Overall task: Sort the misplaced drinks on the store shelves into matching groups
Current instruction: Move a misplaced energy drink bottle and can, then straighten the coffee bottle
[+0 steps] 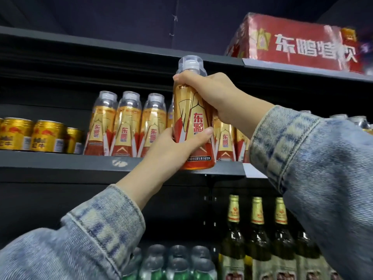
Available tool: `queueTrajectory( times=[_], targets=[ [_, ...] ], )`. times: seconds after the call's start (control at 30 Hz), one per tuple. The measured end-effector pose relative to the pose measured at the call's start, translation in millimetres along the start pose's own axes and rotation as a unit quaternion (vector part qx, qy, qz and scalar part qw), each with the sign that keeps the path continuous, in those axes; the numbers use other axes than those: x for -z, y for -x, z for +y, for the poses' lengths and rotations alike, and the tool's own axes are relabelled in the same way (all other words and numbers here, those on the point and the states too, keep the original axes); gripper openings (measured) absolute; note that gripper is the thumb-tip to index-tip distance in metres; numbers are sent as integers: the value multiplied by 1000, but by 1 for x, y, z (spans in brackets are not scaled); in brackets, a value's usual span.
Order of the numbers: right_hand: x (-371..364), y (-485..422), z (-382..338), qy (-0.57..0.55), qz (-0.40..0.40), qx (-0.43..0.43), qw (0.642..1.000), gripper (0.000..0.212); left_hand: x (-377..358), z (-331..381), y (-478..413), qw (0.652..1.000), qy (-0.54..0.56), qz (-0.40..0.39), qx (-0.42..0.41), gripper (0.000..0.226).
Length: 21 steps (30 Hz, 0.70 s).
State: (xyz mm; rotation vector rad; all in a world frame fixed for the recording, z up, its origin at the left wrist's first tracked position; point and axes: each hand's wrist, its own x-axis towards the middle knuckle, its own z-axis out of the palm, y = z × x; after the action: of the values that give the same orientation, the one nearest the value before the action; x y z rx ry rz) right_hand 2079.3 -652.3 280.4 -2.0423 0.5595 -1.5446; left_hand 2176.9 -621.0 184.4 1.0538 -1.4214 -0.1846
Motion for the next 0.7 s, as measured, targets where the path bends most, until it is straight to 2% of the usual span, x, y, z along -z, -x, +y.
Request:
queueTrajectory(
  times=[0.17,0.27,0.37,0.53,0.7],
  targets=[
    [51,-3,22,10,27,-5,1000,51,-50,7,-13,1000,1,-23,1,50],
    [82,-8,40,12,52,-8,999,51,-83,8,-23,999,0,-50,-3,59],
    [112,-15,59,12,71,-10,997,51,-117,8,-33,997,3,-75,-3,55],
    [162,-26,96,6,88,4,996,46,-173,-2,-58,995,20,-98,-11,86],
    [210,-39,126,30,80,10,996,34,-232,-1,-89,991,61,-111,-36,79]
  ],
)
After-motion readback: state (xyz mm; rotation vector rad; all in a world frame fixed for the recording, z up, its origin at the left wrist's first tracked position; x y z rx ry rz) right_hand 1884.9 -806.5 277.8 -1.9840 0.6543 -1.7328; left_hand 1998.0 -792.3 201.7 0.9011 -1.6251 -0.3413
